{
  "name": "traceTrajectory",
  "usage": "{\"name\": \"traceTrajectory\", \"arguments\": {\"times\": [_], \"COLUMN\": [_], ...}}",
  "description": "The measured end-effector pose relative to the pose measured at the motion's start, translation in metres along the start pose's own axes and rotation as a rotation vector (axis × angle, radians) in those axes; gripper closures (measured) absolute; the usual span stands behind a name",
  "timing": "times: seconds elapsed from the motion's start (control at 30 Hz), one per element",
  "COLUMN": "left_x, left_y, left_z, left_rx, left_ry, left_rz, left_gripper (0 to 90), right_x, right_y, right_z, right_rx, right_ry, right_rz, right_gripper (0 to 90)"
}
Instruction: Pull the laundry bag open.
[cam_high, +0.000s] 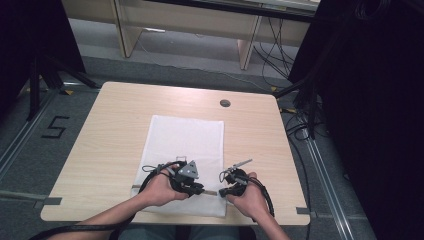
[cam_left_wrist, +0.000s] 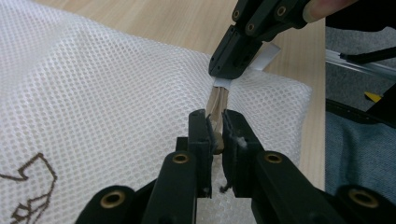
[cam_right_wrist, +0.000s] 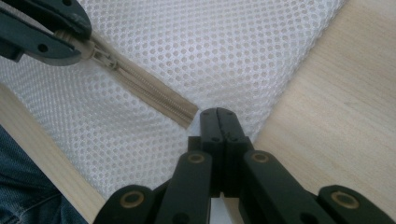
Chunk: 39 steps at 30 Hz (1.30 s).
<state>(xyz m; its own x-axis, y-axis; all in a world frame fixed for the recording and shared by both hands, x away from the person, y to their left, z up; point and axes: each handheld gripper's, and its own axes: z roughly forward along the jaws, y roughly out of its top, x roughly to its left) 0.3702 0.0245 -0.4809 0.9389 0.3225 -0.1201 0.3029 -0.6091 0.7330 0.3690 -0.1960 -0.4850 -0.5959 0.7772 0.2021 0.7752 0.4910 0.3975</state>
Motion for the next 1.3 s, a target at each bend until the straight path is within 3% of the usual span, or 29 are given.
{"name": "traceTrajectory", "arguments": {"times": [0.27,0.37,0.67,0.93,1.0,1.03,1.3], "left_x": [0.001,0.001,0.001,0.0,0.001,0.001,0.001], "left_y": [-0.001,-0.003,-0.002,-0.005,-0.004,-0.005,-0.006], "left_z": [-0.003,-0.004,-0.005,-0.007,-0.008,-0.009,-0.01], "left_rx": [0.002,-0.002,0.002,-0.004,0.0,-0.004,0.0], "left_ry": [0.005,0.006,0.006,0.004,0.005,0.003,0.009], "left_rz": [0.009,-0.013,0.011,-0.009,0.011,-0.013,-0.001], "left_gripper": [81.9,81.9,81.9,81.9,81.9,81.9,81.9], "right_x": [0.001,0.001,0.001,0.0,0.0,0.0,0.0], "right_y": [0.0,0.0,0.0,0.0,0.0,0.0,0.0], "right_z": [-0.001,-0.001,-0.001,0.0,0.0,0.0,0.0], "right_rx": [0.004,0.004,0.004,0.001,0.0,0.001,0.002], "right_ry": [0.002,0.002,0.002,0.002,0.0,0.001,0.003], "right_rz": [0.007,0.007,0.008,0.002,0.0,0.002,0.003], "right_gripper": [90.0,90.0,90.0,90.0,90.0,90.0,90.0]}}
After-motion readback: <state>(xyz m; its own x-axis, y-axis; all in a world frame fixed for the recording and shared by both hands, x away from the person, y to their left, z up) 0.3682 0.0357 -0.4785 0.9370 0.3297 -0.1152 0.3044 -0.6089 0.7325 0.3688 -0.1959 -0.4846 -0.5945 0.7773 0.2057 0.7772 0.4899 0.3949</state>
